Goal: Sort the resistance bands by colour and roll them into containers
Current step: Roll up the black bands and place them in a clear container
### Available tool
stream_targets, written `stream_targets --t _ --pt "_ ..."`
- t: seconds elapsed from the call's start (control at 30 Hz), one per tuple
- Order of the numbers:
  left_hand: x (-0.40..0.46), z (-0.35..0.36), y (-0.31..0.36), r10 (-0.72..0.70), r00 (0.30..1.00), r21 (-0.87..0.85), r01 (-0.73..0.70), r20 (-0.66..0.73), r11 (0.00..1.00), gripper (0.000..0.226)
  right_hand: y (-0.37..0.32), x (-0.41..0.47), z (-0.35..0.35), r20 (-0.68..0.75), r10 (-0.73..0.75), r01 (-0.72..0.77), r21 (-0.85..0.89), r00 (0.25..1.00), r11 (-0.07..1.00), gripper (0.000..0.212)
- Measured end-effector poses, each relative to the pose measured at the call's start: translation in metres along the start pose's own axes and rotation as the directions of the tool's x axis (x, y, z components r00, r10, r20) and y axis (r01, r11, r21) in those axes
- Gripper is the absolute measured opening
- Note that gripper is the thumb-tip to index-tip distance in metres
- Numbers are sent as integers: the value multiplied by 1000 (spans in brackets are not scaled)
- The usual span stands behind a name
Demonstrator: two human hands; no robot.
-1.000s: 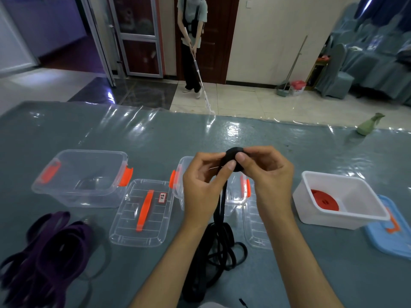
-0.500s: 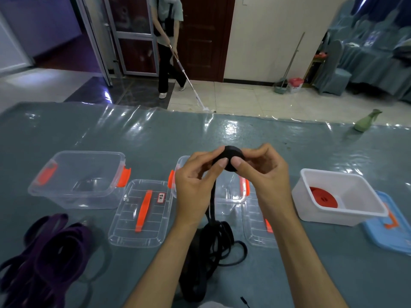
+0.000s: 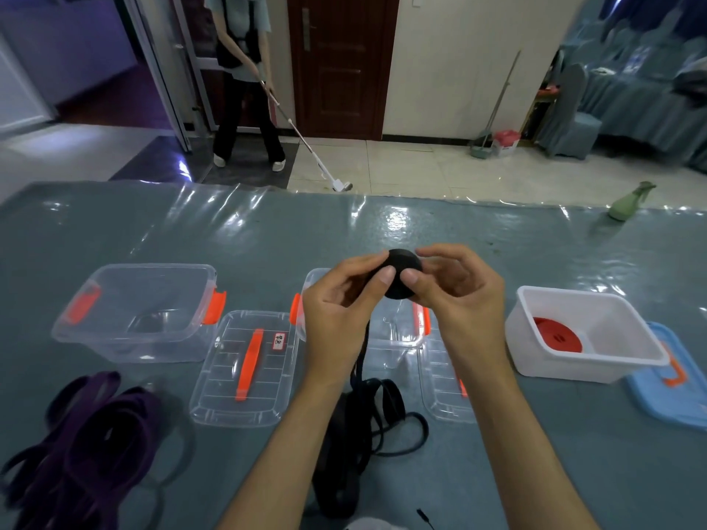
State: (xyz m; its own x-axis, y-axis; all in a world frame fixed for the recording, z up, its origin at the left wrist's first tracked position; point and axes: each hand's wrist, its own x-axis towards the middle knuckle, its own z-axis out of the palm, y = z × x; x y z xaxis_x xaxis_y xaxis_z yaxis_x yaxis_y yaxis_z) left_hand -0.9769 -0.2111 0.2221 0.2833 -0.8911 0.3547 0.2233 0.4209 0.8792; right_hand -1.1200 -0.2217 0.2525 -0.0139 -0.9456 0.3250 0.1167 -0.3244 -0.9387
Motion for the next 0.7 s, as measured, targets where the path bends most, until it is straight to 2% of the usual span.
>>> stream_targets --t 0.07,0.17,0.23,0.33,0.4,0.5,0.57,0.7 --pt "4 -4 -1 -6 997 34 4 77 999 28 1 -1 2 -43 -31 32 19 999 999 17" --pt "11 -10 4 10 992 43 -16 124 999 28 0 0 2 -9 9 -9 25 1000 1000 17" --pt "11 -9 9 -4 996 26 2 87 1000 26 -5 3 -1 0 21 -21 18 1000 1000 19" --pt "9 -6 10 -17 999 13 16 38 1000 22 -10 5 1 -21 -92 90 -75 996 993 20" --pt "10 -6 11 -27 997 23 26 68 999 26 -10 4 4 -60 -134 131 -60 989 990 18" --pt "13 -9 14 -38 993 54 32 114 998 29 -7 3 6 -66 -55 57 24 996 998 12" --pt "14 -12 17 -15 995 56 10 95 998 26 -7 5 2 -29 -17 17 13 999 1000 19" --pt "9 -13 16 -24 998 19 23 55 1000 20 -12 4 -2 5 -39 39 -21 999 999 22"
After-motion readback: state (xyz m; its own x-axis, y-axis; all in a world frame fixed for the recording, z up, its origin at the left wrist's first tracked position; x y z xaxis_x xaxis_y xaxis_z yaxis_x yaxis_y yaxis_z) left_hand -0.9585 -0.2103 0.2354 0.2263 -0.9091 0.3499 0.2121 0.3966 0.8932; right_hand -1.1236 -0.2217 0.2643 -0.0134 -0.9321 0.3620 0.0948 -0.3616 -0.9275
